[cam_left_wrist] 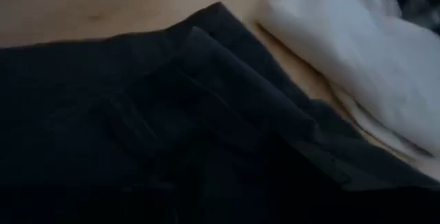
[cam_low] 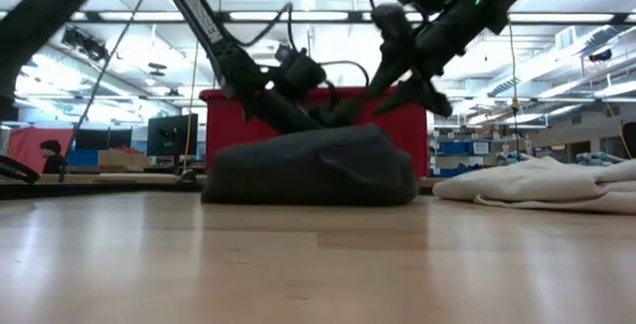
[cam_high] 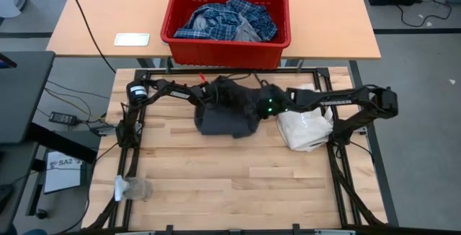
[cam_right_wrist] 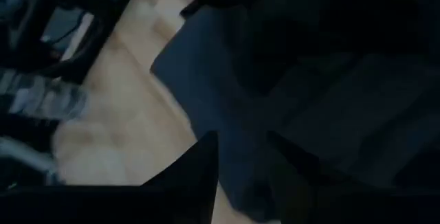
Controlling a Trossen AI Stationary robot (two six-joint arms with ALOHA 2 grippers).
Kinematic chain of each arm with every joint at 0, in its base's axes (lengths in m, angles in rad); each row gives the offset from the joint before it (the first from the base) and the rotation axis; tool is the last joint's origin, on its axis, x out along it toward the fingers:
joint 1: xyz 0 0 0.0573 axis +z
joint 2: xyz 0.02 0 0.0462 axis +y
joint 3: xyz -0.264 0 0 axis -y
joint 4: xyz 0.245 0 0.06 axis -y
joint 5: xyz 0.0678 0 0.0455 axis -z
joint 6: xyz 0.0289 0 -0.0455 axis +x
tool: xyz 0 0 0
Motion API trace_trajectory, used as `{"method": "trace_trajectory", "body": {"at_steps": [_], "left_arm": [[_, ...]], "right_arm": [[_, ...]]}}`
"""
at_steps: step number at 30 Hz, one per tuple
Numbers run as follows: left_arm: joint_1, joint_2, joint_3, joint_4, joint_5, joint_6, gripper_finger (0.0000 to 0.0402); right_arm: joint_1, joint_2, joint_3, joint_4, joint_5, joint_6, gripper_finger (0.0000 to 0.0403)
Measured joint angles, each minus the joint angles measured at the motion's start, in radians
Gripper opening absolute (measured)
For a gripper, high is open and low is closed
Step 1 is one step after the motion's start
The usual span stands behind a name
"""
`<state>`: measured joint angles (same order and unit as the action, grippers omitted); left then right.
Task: Fold Laundry from Bin
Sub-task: Fold the black shorts
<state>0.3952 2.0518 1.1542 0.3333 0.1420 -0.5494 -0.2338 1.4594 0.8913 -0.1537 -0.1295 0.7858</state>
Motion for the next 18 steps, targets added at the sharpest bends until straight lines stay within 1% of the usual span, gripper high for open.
{"method": "trace_trajectory", "body": {"at_steps": [2,5,8,10,12,16,18], "left_arm": [[-0.01,-0.004,0.001,0.011,0.0,0.0,0.0176],[-0.01,-0.009,-0.001,-0.013,0.006,-0.013,0.0176],[0.002,-0.043,0.001,-0.036,0.011,-0.026,0.0175],[0.015,-0.077,0.0,-0.098,0.013,-0.016,0.0171],[0.031,-0.118,-0.001,-0.164,0.012,0.012,0.0166],[0.059,-0.219,0.003,-0.32,0.058,0.09,0.0158],[0.059,-0.261,0.0,-0.456,0.062,0.139,0.0156]], "right_arm": [[0.008,0.048,0.0,0.037,0.059,-0.015,0.0121],[0.004,0.125,-0.001,0.086,0.108,-0.018,0.0112],[-0.019,0.208,-0.002,0.101,0.127,0.009,0.0096],[-0.027,0.254,-0.002,0.125,0.1,0.029,0.0082],[-0.031,0.295,-0.011,0.174,0.04,0.036,0.0066],[-0.032,0.348,-0.079,0.388,-0.088,0.129,0.0034],[-0.029,0.357,-0.129,0.511,-0.137,0.185,0.002]]}}
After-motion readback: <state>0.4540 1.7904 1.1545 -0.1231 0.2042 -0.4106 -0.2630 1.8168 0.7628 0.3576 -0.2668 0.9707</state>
